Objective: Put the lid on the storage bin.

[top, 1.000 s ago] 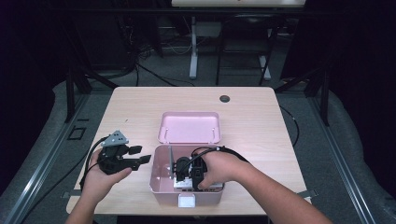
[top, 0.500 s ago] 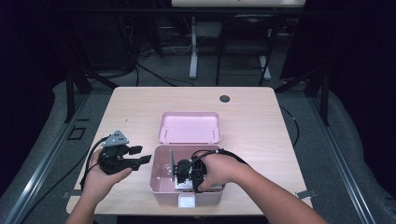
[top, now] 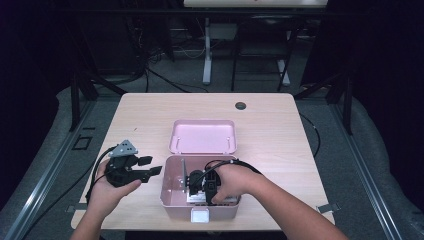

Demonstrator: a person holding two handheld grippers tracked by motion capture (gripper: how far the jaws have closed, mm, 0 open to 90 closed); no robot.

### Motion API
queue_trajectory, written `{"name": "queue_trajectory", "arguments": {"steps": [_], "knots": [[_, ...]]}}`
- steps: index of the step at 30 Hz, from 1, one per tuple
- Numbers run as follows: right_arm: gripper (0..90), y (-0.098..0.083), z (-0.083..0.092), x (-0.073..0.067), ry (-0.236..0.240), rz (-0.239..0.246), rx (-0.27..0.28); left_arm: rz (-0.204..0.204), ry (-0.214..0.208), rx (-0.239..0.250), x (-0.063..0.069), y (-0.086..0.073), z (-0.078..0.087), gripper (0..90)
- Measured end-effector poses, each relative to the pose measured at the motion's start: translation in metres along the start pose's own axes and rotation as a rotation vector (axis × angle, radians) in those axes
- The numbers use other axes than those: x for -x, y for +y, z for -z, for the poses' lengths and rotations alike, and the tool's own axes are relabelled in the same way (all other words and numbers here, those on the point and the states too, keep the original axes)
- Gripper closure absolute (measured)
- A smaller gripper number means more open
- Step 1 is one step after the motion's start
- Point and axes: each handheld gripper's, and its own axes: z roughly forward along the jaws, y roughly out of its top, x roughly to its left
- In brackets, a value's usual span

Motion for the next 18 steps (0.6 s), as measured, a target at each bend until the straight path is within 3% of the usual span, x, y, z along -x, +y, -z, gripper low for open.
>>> {"name": "queue_trajectory", "arguments": {"steps": [9, 18], "knots": [[58.0, -0.003, 0.002, 0.002, 0.027, -0.029, -0.012, 0.004, -0.002, 0.0, 0.0, 0.0, 0.001, 46.5], [58.6, -0.01, 0.009, 0.003, 0.024, -0.046, 0.007, 0.004, -0.002, 0.0, 0.0, 0.0, 0.001, 46.4]]}}
